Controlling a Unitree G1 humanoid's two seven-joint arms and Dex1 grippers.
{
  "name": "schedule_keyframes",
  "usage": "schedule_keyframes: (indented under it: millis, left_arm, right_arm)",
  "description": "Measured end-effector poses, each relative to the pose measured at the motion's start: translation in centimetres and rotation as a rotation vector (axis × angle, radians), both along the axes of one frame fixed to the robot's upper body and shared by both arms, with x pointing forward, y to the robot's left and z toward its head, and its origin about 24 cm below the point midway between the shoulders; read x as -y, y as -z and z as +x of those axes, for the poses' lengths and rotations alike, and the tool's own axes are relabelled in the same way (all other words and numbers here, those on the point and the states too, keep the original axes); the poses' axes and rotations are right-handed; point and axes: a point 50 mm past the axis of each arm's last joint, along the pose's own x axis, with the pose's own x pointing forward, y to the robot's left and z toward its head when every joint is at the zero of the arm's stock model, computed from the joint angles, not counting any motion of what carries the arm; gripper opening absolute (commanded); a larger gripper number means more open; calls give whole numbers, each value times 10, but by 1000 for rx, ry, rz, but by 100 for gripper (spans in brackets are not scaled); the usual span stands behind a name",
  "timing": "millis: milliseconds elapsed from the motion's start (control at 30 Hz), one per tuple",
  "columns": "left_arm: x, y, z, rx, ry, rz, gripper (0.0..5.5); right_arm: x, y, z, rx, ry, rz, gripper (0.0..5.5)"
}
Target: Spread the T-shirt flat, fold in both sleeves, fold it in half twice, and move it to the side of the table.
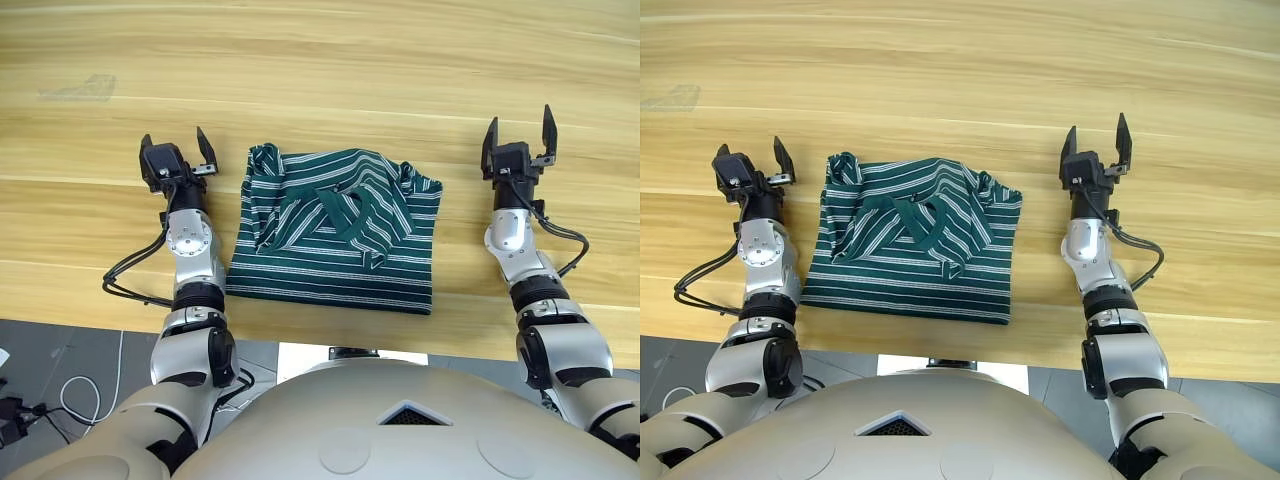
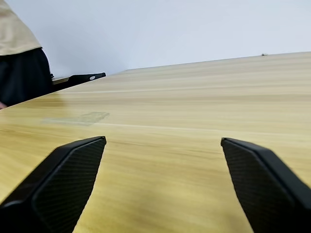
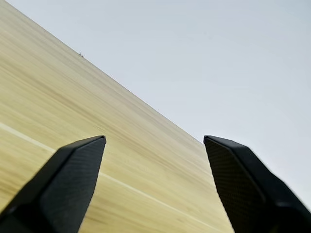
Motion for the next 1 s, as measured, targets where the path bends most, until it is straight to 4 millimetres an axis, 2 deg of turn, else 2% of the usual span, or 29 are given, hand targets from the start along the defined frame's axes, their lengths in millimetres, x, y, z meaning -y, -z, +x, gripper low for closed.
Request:
schedule_keyframes:
  millis: [333, 433, 500, 567, 767, 900, 1000]
  left_arm:
    - [4, 0, 1, 0, 33, -8, 443]
    - [15, -13, 4, 104, 184, -183, 443]
    - [20, -35, -9, 256, 340, -287, 443]
    - [23, -46, -23, 317, 438, -325, 443]
    - [56, -64, -73, 293, 832, -186, 443]
    - [66, -53, -102, 166, 1005, -95, 443]
    - [66, -34, -102, 25, 1052, -18, 443]
  right_arm:
    - [7, -3, -4, 20, 15, 11, 375]
    - [8, -11, -16, 64, -14, 87, 375]
    - [0, -16, -36, 74, -99, 120, 375]
    - [-7, -21, -52, 76, -166, 127, 375]
    - [-29, -76, -85, 47, -388, 62, 375]
    - [-64, -71, -106, -98, -571, 79, 375]
    - [-97, -62, -115, -166, -680, 117, 375]
